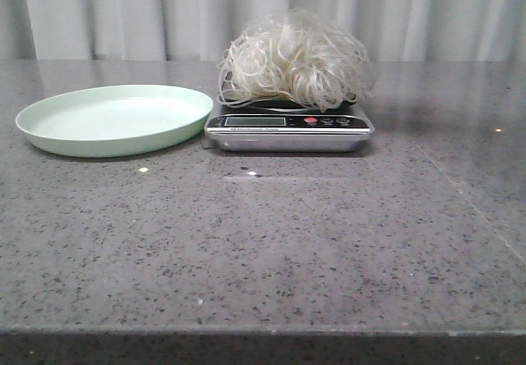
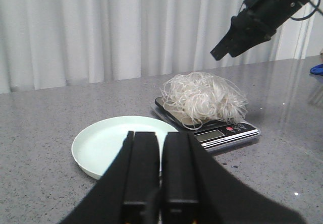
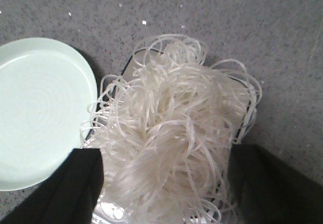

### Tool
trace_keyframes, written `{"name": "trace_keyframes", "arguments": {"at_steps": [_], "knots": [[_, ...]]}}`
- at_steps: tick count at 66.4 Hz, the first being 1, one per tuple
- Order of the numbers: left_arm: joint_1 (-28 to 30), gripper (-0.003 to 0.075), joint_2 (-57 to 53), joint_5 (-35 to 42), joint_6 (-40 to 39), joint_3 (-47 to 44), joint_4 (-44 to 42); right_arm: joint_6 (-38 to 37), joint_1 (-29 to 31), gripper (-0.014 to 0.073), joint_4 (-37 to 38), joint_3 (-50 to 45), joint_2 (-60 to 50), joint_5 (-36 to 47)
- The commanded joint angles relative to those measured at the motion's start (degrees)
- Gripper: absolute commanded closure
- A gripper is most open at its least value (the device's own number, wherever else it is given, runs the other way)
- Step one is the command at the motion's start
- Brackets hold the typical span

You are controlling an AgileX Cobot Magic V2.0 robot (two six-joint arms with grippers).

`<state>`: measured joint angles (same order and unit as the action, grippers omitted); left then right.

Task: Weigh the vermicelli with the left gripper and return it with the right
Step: 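Lower the right gripper onto the vermicelli on the scale and close it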

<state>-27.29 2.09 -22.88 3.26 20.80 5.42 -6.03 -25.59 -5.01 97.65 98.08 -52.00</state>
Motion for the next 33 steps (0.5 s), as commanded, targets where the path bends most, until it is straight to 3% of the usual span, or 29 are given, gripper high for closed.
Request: {"name": "trace_keyframes", "arguments": {"at_steps": [1,9,23,29,30,31,32,33], "knots": [[0.05,0.0594,0.72,4.88,-0.01,1.37,0.52,0.47,-0.09,-0.0015,-0.35,7.47,2.84,-5.13],[0.05,0.0594,0.72,4.88,-0.01,1.37,0.52,0.47,-0.09,-0.0015,-0.55,11.70,8.43,-10.76],[0.05,0.0594,0.72,4.88,-0.01,1.37,0.52,0.47,-0.09,0.0004,-7.13,17.49,15.86,-20.08],[0.05,0.0594,0.72,4.88,-0.01,1.37,0.52,0.47,-0.09,0.0134,-6.69,19.86,17.42,-23.36],[0.05,0.0594,0.72,4.88,-0.01,1.37,0.52,0.47,-0.03,0.0210,-6.60,20.32,17.59,-23.77],[0.05,0.0594,0.72,4.88,-0.01,1.37,0.52,0.47,-0.03,0.0210,-6.60,20.45,17.59,-23.84],[0.05,0.0594,0.72,4.88,-0.01,1.37,0.52,0.47,-0.03,0.0300,-6.60,21.02,17.59,-23.90],[0.05,0.0594,0.72,4.88,-0.01,1.37,0.52,0.47,-0.03,0.0300,-6.60,21.02,17.59,-23.90]]}}
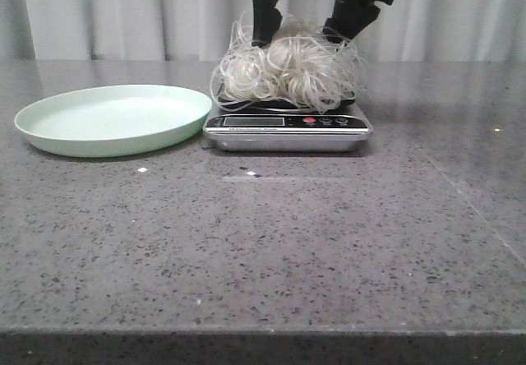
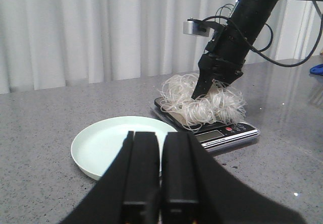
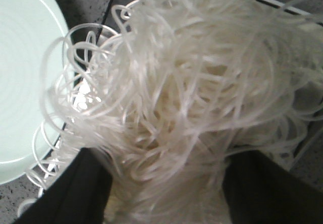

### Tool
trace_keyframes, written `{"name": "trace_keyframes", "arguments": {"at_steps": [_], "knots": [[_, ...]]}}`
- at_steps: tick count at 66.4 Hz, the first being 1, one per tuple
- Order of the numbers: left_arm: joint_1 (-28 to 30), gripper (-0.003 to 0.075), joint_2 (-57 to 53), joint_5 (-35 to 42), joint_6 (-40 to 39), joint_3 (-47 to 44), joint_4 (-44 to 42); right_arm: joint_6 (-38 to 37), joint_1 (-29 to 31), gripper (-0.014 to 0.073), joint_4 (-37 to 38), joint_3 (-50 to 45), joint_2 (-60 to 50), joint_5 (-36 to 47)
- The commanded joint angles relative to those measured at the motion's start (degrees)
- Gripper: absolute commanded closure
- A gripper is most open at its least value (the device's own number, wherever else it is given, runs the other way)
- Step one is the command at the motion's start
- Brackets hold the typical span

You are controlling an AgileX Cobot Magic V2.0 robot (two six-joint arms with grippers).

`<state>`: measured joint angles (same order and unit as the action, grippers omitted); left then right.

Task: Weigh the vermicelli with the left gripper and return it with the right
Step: 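Lower the right gripper onto the vermicelli on the scale and close it, then carry the vermicelli with the right gripper back onto the green plate and release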

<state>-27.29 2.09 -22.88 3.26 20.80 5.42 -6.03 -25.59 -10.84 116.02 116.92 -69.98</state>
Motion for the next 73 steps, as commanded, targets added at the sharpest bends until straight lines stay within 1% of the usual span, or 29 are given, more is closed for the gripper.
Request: {"name": "trace_keyframes", "arguments": {"at_steps": [1,2,3,4,7,9,16,17,27,38,39,45,53,56,57,60,61,62,63,64,65,66,67,68,69,70,71,72,73], "knots": [[0.05,0.0594,0.72,4.88,-0.01,1.37,0.52,0.52,0.03,0.0393,-0.77,3.44,-1.34,-5.99],[0.05,0.0594,0.72,4.88,-0.01,1.37,0.52,0.52,0.03,0.0393,-0.77,3.44,-1.34,-5.99],[0.05,0.0594,0.72,4.88,-0.01,1.37,0.52,0.64,0.03,0.0479,-0.77,4.45,-1.42,-6.04],[0.05,0.0594,0.72,4.88,-0.01,1.37,0.52,0.64,0.03,0.0479,-0.77,4.45,-1.42,-6.04],[0.05,0.0594,0.72,4.88,-0.01,1.37,0.52,0.64,0.03,0.0426,-0.83,7.24,-1.58,-6.52],[0.05,0.0594,0.72,4.88,-0.01,1.37,0.52,0.64,-0.03,0.0419,-0.83,9.01,-1.65,-6.94],[0.05,0.0594,0.72,4.88,-0.01,1.37,0.52,0.64,-0.66,0.0446,-1.42,14.70,-2.02,-6.99],[0.05,0.0594,0.72,4.88,-0.01,1.37,0.52,0.64,-1.06,0.0456,-1.77,17.04,-2.12,-6.95],[0.05,0.0594,0.72,4.92,-0.01,1.37,0.52,1.16,-4.35,0.0457,-2.16,25.09,-2.13,-5.89],[0.05,0.0594,0.72,5.15,-0.01,1.37,0.52,2.33,-8.68,0.0457,-2.16,26.47,-1.87,-1.96],[0.05,0.0594,0.72,5.15,-0.01,1.37,0.52,2.63,-9.82,0.0457,-2.16,26.47,-1.38,-1.10],[0.05,0.0594,0.72,5.15,-0.01,1.37,0.52,3.26,-12.11,0.0457,-2.10,26.47,0.35,0.44],[0.05,0.0594,0.72,5.15,-0.01,1.37,0.52,4.11,-13.69,0.0450,-2.10,26.47,3.49,1.58],[0.05,0.0594,0.72,5.15,-0.01,1.37,0.52,4.11,-13.93,0.0433,-2.10,26.47,4.56,1.74],[0.05,0.0594,0.72,5.15,-0.01,1.37,0.52,4.11,-13.99,0.0407,-2.15,26.47,5.38,1.74],[0.05,0.0594,0.72,5.15,-0.01,1.37,0.52,4.05,-14.01,0.0371,-2.20,26.47,6.10,1.59],[0.05,0.0594,0.72,5.15,-0.01,1.37,0.52,4.05,-14.01,0.0323,-2.39,26.47,6.63,1.14],[0.05,0.0594,0.72,5.15,-0.01,1.37,0.52,4.05,-14.01,0.0323,-2.48,26.47,6.78,1.04],[0.05,0.0594,0.72,5.15,-0.01,1.37,0.52,4.05,-14.01,0.0283,-2.77,26.47,7.17,0.82],[0.05,0.0594,0.72,5.15,-0.01,1.37,0.52,4.05,-14.01,0.0283,-2.77,26.47,7.31,0.72],[0.05,0.0594,0.72,5.15,-0.01,1.37,0.52,4.05,-14.01,0.0223,-2.95,26.47,7.72,0.38],[0.05,0.0594,0.72,5.15,-0.01,1.37,0.52,4.05,-14.01,0.0209,-3.02,26.47,7.80,0.38],[0.05,0.0594,0.72,5.15,-0.01,1.37,0.52,4.05,-14.01,0.0162,-3.03,26.47,7.94,0.19],[0.05,0.0594,0.72,5.15,-0.01,1.37,0.52,4.05,-14.01,0.0148,-3.03,26.47,8.00,0.13],[0.05,0.0594,0.72,5.15,-0.01,1.37,0.52,4.05,-14.01,0.0103,-3.03,26.47,8.19,0.01],[0.05,0.0594,0.72,5.15,-0.01,1.37,0.52,4.05,-14.01,0.0088,-3.03,26.47,8.20,0.01],[0.05,0.0594,0.72,5.15,-0.01,1.37,0.52,4.05,-14.01,0.0048,-3.03,26.47,8.25,0.01],[0.05,0.0594,0.72,5.15,-0.01,1.37,0.52,4.05,-14.01,0.0035,-3.03,26.47,8.25,0.06],[0.05,0.0594,0.72,5.15,-0.01,1.37,0.52,4.05,-14.01,-0.0001,-3.03,26.47,8.25,0.06]]}}
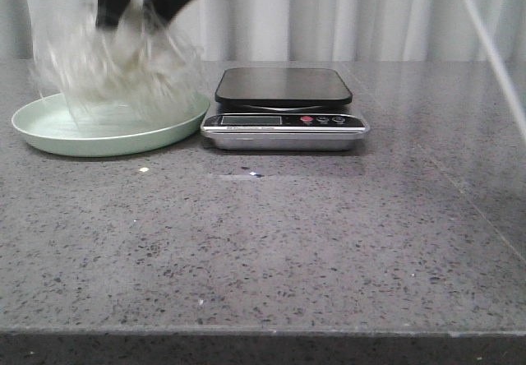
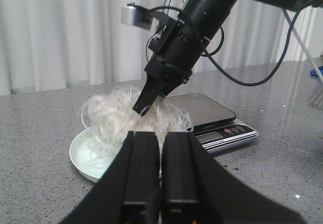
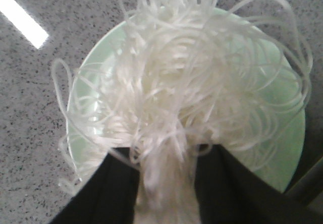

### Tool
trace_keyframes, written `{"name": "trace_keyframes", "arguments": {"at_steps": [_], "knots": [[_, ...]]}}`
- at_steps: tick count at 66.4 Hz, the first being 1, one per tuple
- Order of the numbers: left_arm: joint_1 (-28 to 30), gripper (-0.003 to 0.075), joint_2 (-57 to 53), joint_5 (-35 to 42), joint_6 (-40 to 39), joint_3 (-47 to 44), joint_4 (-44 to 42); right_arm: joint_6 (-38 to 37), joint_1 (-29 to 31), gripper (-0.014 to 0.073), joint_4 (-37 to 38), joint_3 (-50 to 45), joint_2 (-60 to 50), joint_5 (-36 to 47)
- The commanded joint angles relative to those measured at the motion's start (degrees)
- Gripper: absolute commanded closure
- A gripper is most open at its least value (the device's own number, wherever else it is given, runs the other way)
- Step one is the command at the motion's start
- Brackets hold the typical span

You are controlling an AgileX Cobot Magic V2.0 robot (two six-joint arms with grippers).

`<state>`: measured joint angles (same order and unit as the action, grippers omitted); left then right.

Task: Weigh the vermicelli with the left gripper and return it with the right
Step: 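Carry the vermicelli with the right gripper back onto the green plate and release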

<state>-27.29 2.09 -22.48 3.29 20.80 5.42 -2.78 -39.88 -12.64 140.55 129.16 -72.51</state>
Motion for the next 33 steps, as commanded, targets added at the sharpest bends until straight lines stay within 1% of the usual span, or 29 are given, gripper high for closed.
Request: {"name": "trace_keyframes", "arguments": {"at_steps": [1,2,3,6,11,22,33], "knots": [[0.05,0.0594,0.72,4.75,-0.03,1.37,0.52,0.80,0.29,-0.0011,-1.22,1.95,-3.99,2.59],[0.05,0.0594,0.72,4.75,-0.03,1.37,0.52,0.80,0.29,-0.0031,-1.22,1.95,-3.99,2.59],[0.05,0.0594,0.72,4.75,-0.03,1.37,0.52,0.80,0.29,-0.0029,-1.22,1.95,-3.99,2.59],[0.05,0.0594,0.72,4.75,-0.03,1.37,0.52,0.80,0.55,-0.0008,-1.17,2.36,-4.19,2.31],[0.05,0.0594,0.72,4.79,-0.03,1.37,0.52,0.80,1.15,0.0005,-1.23,2.79,-4.80,1.36],[0.05,0.0594,0.72,4.79,-0.03,1.37,0.26,0.85,2.62,0.0007,-0.69,2.79,-7.50,-4.41],[0.05,0.0594,0.72,4.79,-0.03,1.37,0.26,0.85,4.45,0.0007,1.37,2.59,-11.33,-4.41]]}}
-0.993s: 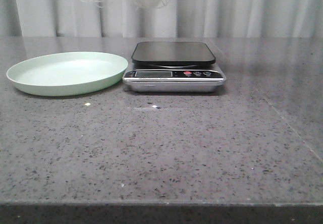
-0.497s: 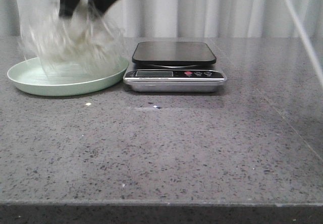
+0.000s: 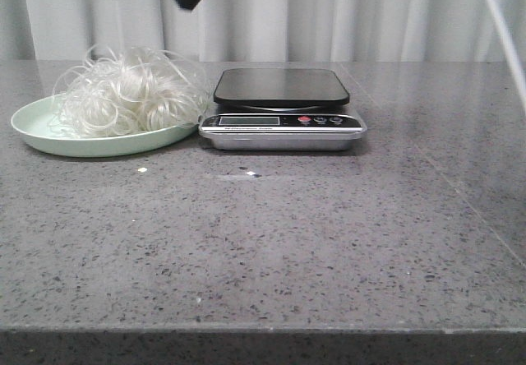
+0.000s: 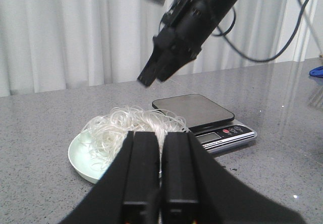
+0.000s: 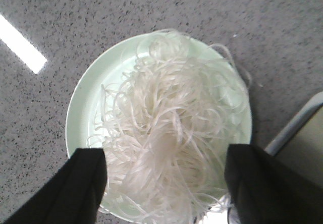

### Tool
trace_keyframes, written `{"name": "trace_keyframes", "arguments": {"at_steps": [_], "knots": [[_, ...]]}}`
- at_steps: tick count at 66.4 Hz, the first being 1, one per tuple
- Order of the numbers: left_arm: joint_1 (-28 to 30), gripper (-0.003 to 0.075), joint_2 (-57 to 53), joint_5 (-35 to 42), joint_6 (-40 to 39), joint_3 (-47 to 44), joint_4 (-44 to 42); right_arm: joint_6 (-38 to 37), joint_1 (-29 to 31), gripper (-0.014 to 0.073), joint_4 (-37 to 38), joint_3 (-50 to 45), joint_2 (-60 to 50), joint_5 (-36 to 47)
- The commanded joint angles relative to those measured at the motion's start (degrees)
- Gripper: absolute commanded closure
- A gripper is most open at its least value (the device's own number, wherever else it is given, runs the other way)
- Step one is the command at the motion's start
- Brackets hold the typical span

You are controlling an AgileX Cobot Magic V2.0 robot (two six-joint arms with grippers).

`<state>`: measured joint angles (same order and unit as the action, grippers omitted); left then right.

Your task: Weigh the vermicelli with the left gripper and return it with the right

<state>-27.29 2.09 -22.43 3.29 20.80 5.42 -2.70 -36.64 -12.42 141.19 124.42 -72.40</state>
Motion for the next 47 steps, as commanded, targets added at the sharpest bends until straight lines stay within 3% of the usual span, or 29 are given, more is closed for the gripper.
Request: {"name": "trace_keyframes", "arguments": {"at_steps": [1,20,30,47], "knots": [[0.05,0.0594,0.72,4.74,-0.03,1.37,0.26,0.77,1.51,0.0007,1.52,1.95,-7.36,-4.51],[0.05,0.0594,0.72,4.54,-0.03,1.37,0.26,1.53,5.18,0.0007,3.61,-3.19,-16.29,-4.51],[0.05,0.0594,0.72,4.54,-0.03,1.37,0.26,1.87,8.01,0.0007,6.72,-15.30,-23.68,-2.39],[0.05,0.0594,0.72,4.41,-0.03,1.37,0.26,1.87,12.33,0.0007,6.18,-47.44,-45.97,15.82]]}}
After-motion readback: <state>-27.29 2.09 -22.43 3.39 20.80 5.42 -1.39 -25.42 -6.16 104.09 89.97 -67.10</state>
